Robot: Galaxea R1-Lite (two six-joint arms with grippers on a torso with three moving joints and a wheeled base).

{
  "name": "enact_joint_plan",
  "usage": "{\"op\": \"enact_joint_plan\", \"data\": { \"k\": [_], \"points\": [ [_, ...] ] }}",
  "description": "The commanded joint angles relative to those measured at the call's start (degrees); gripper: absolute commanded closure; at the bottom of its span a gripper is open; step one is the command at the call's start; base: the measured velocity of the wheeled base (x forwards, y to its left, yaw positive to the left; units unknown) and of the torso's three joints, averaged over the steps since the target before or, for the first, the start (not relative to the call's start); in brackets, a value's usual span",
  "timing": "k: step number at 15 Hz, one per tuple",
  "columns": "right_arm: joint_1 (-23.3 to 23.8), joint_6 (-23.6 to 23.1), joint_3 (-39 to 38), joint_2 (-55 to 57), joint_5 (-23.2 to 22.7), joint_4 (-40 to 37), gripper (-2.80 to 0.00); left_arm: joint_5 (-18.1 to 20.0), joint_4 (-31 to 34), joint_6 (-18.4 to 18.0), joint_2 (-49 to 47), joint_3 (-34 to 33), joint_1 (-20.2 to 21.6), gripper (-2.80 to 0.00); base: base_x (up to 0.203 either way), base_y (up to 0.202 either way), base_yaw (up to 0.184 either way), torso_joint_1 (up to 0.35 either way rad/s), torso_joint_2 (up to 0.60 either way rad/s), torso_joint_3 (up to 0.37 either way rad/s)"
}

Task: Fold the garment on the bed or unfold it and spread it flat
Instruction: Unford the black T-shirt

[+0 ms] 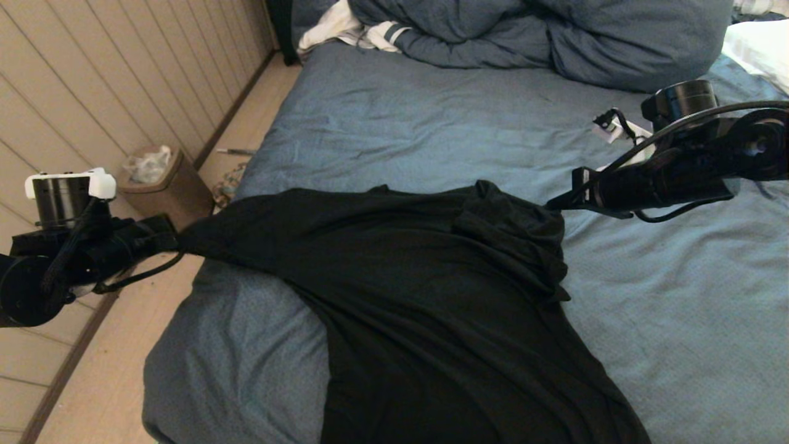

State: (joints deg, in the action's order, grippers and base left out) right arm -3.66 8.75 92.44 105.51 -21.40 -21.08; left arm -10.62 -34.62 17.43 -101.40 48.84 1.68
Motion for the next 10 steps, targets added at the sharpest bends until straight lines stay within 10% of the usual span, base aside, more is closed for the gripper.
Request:
{"op": "enact_joint_plan", "data": {
  "k": [1, 10],
  "points": [
    [-0.03, 0.04, 0.02, 0.22, -0.13, -0.1, 0.0, 0.09, 0.22, 0.07, 0.42, 1.43, -0.87, -2.8, 0.0, 0.0, 0.0, 0.0, 0.0, 0.0],
    [-1.45, 0.26, 0.68, 0.44, 0.43, -0.06, 0.0, -1.86, 15.18, -0.31, 2.99, 15.87, -16.18, -2.8, 0.0, 0.0, 0.0, 0.0, 0.0, 0.0]
  ]
}}
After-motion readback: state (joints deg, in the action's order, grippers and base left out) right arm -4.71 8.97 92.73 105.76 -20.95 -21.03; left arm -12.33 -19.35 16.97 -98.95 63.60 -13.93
